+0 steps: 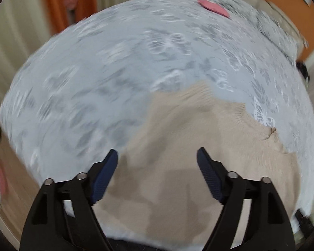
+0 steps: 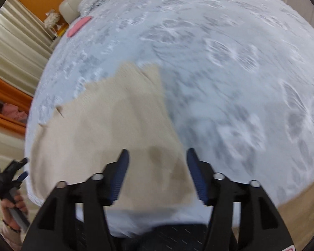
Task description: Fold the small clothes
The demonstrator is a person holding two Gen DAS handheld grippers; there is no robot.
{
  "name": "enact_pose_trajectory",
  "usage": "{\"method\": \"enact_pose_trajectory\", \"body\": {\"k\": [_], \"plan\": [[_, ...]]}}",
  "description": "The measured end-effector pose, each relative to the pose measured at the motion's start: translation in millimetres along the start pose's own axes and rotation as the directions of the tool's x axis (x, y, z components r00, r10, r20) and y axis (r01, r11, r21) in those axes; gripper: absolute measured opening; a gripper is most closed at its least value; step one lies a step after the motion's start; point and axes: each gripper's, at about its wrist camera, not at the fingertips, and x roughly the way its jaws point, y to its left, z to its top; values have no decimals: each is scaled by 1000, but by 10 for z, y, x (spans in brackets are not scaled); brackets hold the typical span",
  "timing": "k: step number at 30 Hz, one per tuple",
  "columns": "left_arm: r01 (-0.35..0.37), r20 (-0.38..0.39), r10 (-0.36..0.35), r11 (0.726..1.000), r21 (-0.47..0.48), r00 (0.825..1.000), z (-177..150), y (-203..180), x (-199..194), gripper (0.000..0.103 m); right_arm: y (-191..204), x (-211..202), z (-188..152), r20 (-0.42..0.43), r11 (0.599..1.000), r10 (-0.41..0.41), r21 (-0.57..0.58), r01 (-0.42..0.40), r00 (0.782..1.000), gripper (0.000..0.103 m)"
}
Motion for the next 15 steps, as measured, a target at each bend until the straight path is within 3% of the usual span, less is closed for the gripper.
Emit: {"method": "enact_pose_trajectory", "body": {"k": [2,4,6,8,9,10,12,15], "plan": [[56,-39,-61,991,-125,997,-170,392,-32,82,-157,44,-140,-39,999,-2,41,4,999,63],[92,-83,-116,964,-248,990,-359,707,30,82,-270,130,-238,-79,996,35,87,-28,996,63],[144,-113,-190,934,-327,975,-558,894,158,68,-289,261,-310,-113,987,97,135,-81,989,63],[192,-122,-253,909,-371,960,-671,937,270,33,-217,400,-316,-114,974,178,164,-159,977,62],[210,-120,-280,889,-408,953,-697,956,319,26,-177,420,-318,-109,973,177,167,-158,978,47],[204,-117,-281,874,-440,953,-708,971,328,21,-123,416,-283,-97,973,177,169,-159,979,21],[221,-73,-288,854,-471,955,-656,961,185,16,-51,188,-229,-22,963,213,176,-205,977,18],[231,-40,-268,887,-400,963,-537,887,-107,15,35,-342,-175,89,971,218,75,-225,972,16]]}}
